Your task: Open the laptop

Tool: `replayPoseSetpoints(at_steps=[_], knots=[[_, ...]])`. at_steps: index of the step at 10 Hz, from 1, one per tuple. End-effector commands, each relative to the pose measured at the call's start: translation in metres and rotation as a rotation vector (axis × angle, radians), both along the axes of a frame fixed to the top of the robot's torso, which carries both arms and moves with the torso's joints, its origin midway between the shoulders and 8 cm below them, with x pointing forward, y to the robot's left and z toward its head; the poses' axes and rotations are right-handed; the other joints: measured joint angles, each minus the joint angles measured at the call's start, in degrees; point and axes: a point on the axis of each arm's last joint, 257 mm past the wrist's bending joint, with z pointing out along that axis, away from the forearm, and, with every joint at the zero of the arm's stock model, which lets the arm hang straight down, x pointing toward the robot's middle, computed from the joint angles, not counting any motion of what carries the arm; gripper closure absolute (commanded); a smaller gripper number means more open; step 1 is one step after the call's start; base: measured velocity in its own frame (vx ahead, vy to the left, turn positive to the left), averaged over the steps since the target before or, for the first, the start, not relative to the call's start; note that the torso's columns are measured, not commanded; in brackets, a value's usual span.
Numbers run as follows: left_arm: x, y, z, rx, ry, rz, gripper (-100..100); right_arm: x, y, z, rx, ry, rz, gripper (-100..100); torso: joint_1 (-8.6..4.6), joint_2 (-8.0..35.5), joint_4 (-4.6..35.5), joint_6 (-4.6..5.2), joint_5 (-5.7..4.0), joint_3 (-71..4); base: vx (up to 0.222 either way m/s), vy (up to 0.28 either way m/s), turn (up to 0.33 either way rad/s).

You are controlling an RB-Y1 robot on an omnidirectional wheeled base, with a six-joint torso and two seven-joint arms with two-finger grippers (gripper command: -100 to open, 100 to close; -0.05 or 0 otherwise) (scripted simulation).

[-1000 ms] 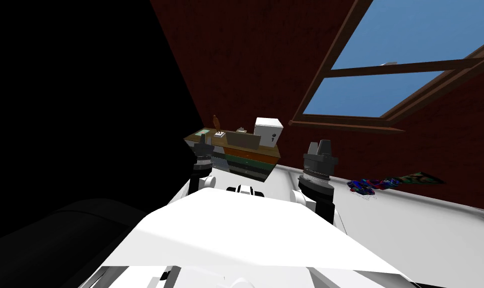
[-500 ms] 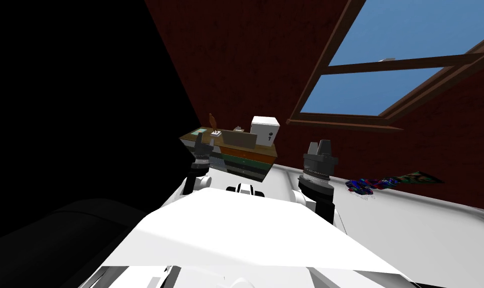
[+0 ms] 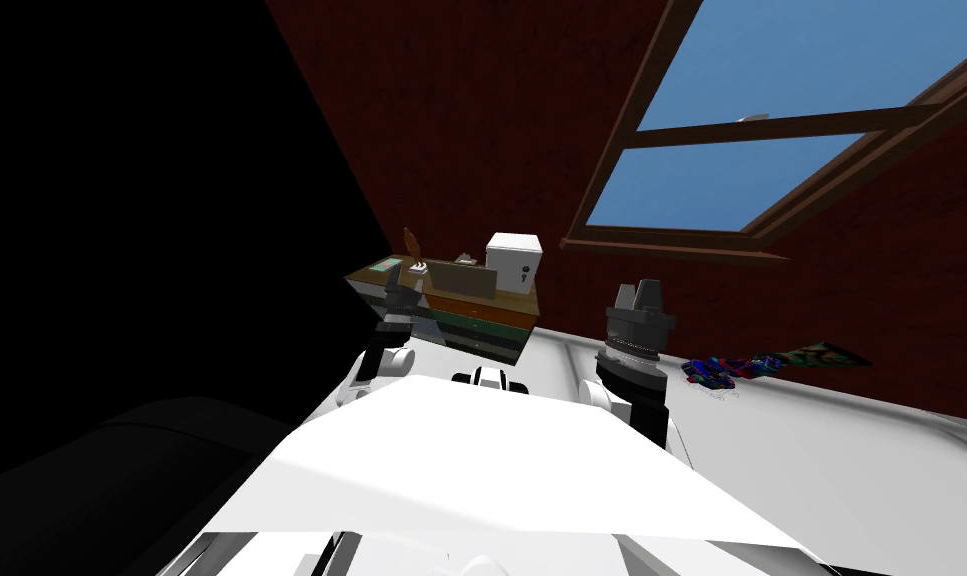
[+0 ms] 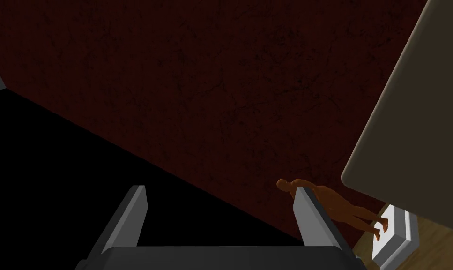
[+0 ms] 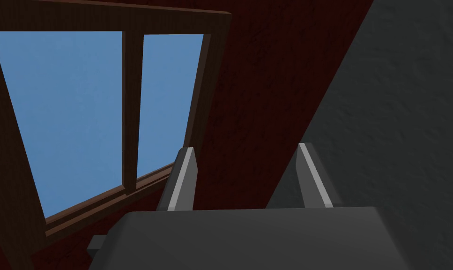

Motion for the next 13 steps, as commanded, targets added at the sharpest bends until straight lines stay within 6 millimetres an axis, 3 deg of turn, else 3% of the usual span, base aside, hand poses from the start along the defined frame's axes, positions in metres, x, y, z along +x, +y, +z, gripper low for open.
replayPoseSetpoints(at_steps=[1, 13], knots=[[0.009, 0.020, -0.014, -0.048, 0.053, 0.020, -100, 0.000, 0.000, 0.000, 0.000, 0.000, 0.000, 0, 0.03, 0.0, 0.0, 0.01, 0.01, 0.0, 0.035, -0.187, -0.013], [0.026, 0.107, -0.068, -0.292, 0.236, 0.114, -100, 0.000, 0.000, 0.000, 0.000, 0.000, 0.000, 0, 0.08, 0.0, 0.0, 0.00, 0.02, 0.0, 0.054, -0.155, -0.012]])
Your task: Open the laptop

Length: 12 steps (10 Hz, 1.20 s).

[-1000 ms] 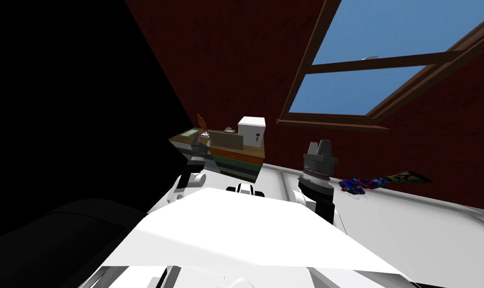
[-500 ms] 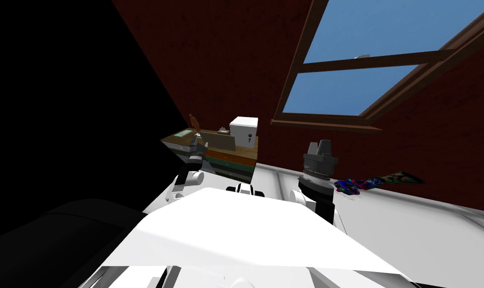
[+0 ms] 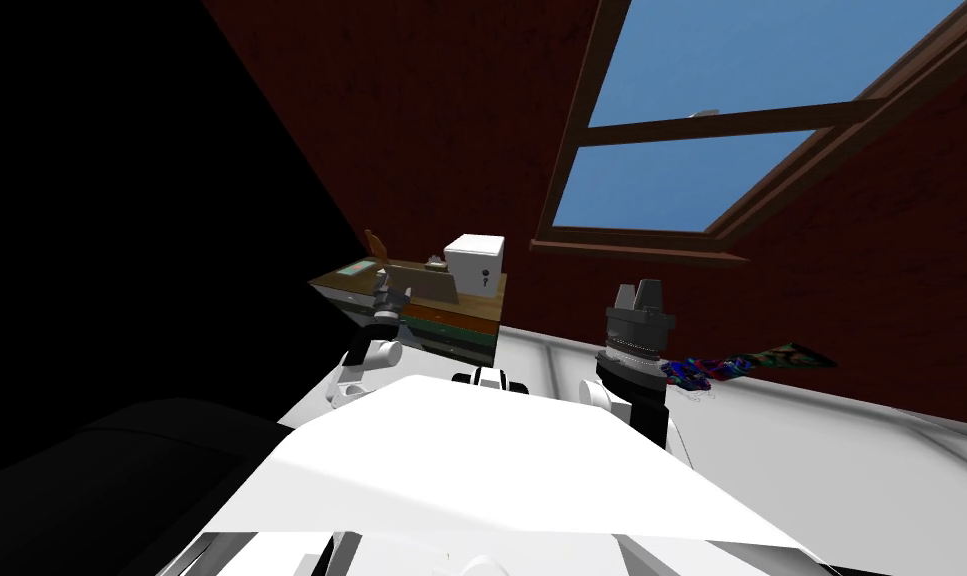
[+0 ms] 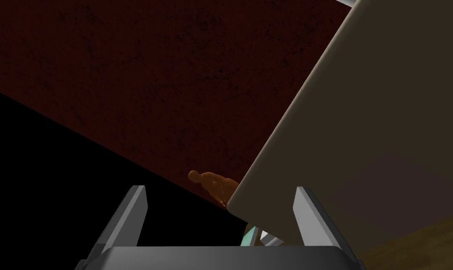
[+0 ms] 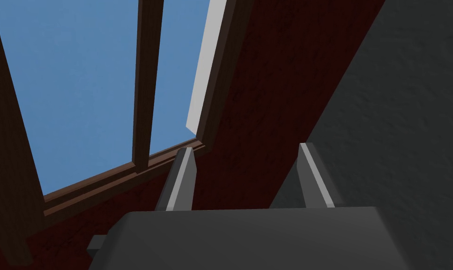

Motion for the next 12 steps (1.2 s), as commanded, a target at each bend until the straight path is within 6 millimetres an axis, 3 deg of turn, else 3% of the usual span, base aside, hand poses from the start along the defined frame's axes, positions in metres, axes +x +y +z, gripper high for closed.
replayPoseSetpoints(at_steps=[1, 12], knots=[[0.003, 0.018, -0.012, -0.048, 0.037, 0.017, -100, 0.000, 0.000, 0.000, 0.000, 0.000, 0.000, 0, -0.05, 0.0, 0.0, 0.01, -0.01, 0.0, 0.054, -0.142, -0.012], [0.002, 0.106, -0.048, -0.251, 0.191, 0.096, -100, 0.000, 0.000, 0.000, 0.000, 0.000, 0.000, 0, 0.03, 0.0, 0.0, -0.01, 0.01, 0.0, 0.061, -0.181, -0.013]])
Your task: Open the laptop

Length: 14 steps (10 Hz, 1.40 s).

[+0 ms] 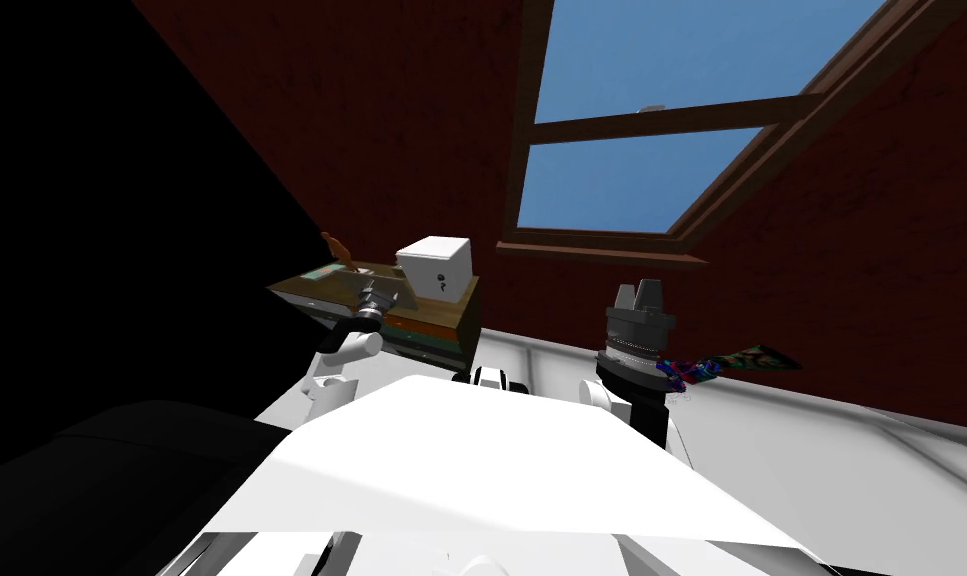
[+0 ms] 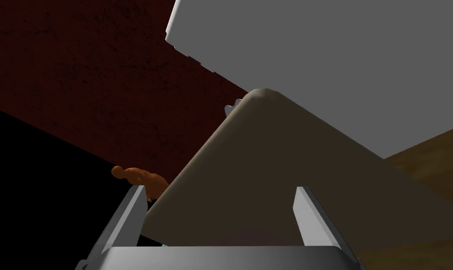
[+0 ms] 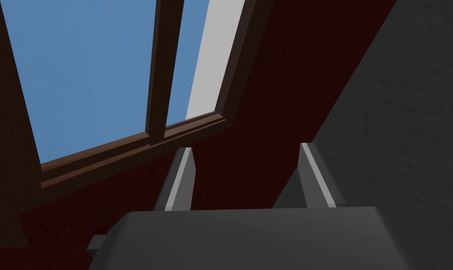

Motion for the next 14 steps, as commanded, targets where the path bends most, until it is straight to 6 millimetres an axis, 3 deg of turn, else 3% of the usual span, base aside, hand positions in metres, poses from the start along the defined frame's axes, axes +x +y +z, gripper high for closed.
replayPoseSetpoints(at_steps=[1, 5, 6, 7, 8, 9, 10, 14], knots=[[-0.003, 0.020, -0.008, -0.058, 0.030, 0.022, -100, 0.000, 0.000, 0.000, 0.000, 0.000, 0.000, 0, 0.04, 0.0, 0.0, 0.01, 0.01, 0.0, 0.063, -0.163, -0.014], [-0.008, 0.043, -0.017, -0.128, 0.062, 0.050, -100, 0.000, 0.000, 0.000, 0.000, 0.000, 0.000, 0, 0.14, -0.1, 0.0, 0.15, 0.05, -0.1, 0.022, -0.141, 0.069], [-0.008, 0.043, -0.017, -0.128, 0.062, 0.050, -100, 0.000, 0.000, 0.000, 0.000, 0.000, 0.000, 0, 0.68, -1.6, -0.1, 1.59, 0.09, -0.8, -0.043, -0.116, -0.142], [-0.014, 0.044, -0.024, -0.129, 0.078, 0.060, -100, 0.000, 0.000, 0.000, 0.000, 0.000, 0.000, 0, 0.71, -2.1, -0.5, 1.06, 0.18, -1.3, -0.024, -0.033, -0.050], [-0.018, 0.047, -0.012, -0.115, 0.074, 0.063, -100, 0.000, 0.000, 0.000, 0.000, 0.000, 0.000, 0, 0.64, -1.5, -0.5, 0.40, 0.25, -1.0, 0.049, -0.016, 0.065], [-0.017, 0.046, -0.016, -0.119, 0.074, 0.062, -100, 0.000, 0.000, 0.000, 0.000, 0.000, 0.000, 0, 0.70, -1.2, -0.3, 0.32, 0.28, -0.7, 0.043, -0.008, 0.001], [-0.017, 0.046, -0.013, -0.115, 0.070, 0.061, 100, 0.000, 0.000, 0.000, 0.000, 0.000, 0.000, 0, 0.56, -0.6, -0.2, 0.13, 0.31, -0.3, 0.011, -0.006, -0.008], [-0.028, 0.055, -0.030, -0.093, 0.185, 0.071, 100, 0.000, 0.000, 0.000, 0.000, 0.000, 0.000, 0, -0.06, 0.0, 0.0, 0.01, -0.01, 0.0, 0.078, -0.026, -0.019]])
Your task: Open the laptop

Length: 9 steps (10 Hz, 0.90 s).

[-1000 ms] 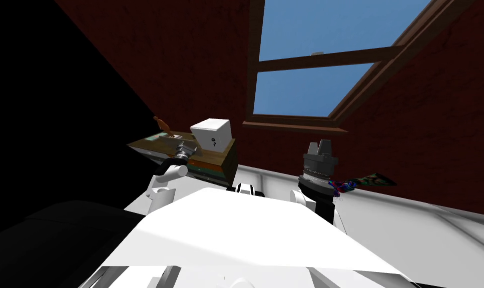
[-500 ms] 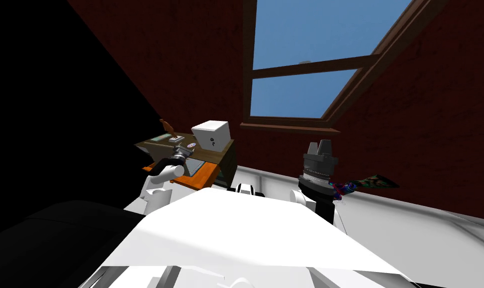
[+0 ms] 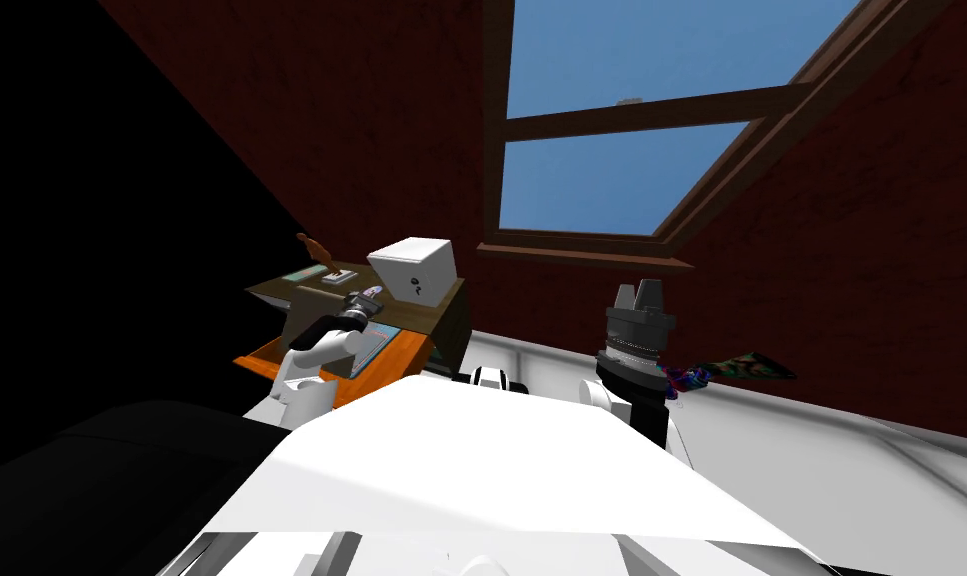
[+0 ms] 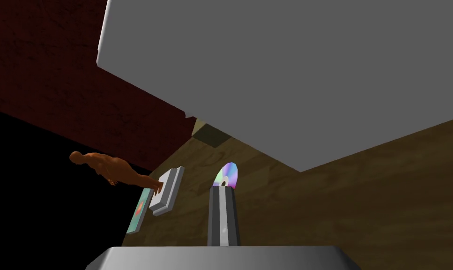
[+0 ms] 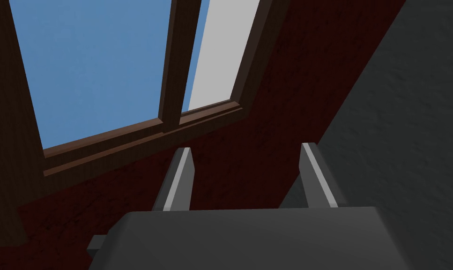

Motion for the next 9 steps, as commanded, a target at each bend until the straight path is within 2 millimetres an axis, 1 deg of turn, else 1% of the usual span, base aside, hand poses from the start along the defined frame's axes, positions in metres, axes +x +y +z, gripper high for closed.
replayPoseSetpoints(at_steps=[1, 4, 5, 9], knots=[[-0.010, 0.006, -0.014, 0.008, 0.079, 0.004, 100, 0.000, 0.000, 0.000, 0.000, 0.000, 0.000, 0, -0.02, 0.0, 0.0, 0.00, -0.01, 0.0, 0.083, -0.041, -0.022], [-0.022, 0.014, -0.027, 0.018, 0.170, 0.011, 100, 0.000, 0.000, 0.000, 0.000, 0.000, 0.000, 0, 0.05, -0.1, 0.0, 0.01, 0.01, -0.1, 0.092, -0.029, -0.019], [-0.025, 0.013, -0.012, 0.015, 0.147, 0.009, -100, 0.000, 0.000, 0.000, 0.000, 0.000, 0.000, 0, 0.06, -0.1, 0.0, 0.00, 0.01, 0.0, 0.065, -0.010, 0.017], [-0.036, 0.009, 0.011, 0.015, 0.145, 0.004, -100, 0.000, 0.000, 0.000, 0.000, 0.000, 0.000, 0, 0.04, 0.0, 0.0, 0.00, 0.01, 0.0, 0.033, 0.013, 0.014]])
